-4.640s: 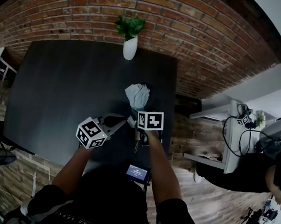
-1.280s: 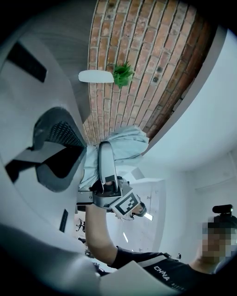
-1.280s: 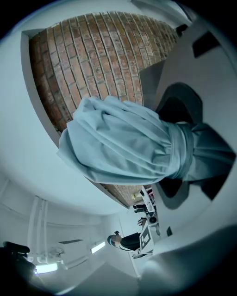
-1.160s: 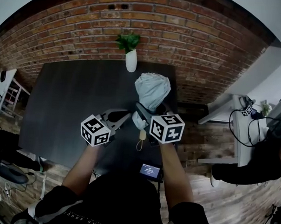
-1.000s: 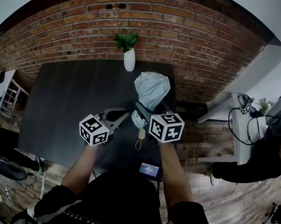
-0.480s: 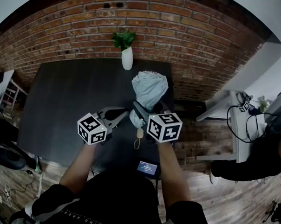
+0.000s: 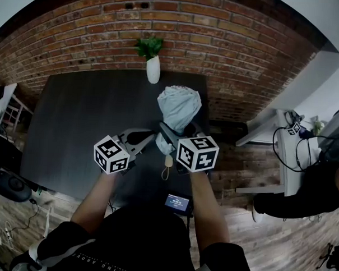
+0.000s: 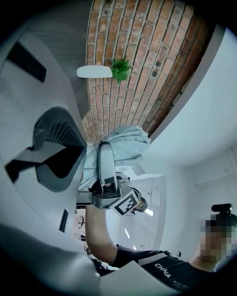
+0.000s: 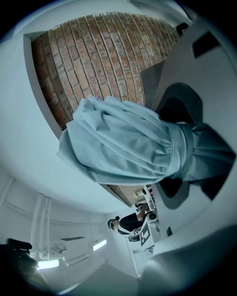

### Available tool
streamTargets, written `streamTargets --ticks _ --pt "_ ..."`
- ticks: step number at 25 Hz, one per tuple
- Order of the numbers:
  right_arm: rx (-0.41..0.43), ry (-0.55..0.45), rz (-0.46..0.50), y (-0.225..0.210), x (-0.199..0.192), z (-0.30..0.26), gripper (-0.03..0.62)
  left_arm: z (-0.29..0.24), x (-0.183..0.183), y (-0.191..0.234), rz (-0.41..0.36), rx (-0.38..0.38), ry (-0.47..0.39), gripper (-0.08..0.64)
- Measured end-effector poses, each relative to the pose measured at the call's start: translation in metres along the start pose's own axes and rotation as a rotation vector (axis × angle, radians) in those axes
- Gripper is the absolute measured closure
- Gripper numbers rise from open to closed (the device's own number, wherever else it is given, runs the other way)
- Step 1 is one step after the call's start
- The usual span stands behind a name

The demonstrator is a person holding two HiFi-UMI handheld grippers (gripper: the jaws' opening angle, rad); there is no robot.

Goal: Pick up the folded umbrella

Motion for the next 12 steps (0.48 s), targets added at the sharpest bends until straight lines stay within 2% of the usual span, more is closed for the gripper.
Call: streamTargets --ticks 12 --pt "-0.002 0.006 0.008 -0.0006 -0.0007 -0.0003 0.272 -0.0003 -0.0024 0.0005 0.000 0.001 0.007 0.558"
Point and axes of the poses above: the fingertips, and each gripper's own axes: z backward along the fingers, y to its left, x out of its top, the point moved 6 cm from there along z, backward along the fingers, and after that the axes turned 3 degrees about -x, right-handed, at the moved point
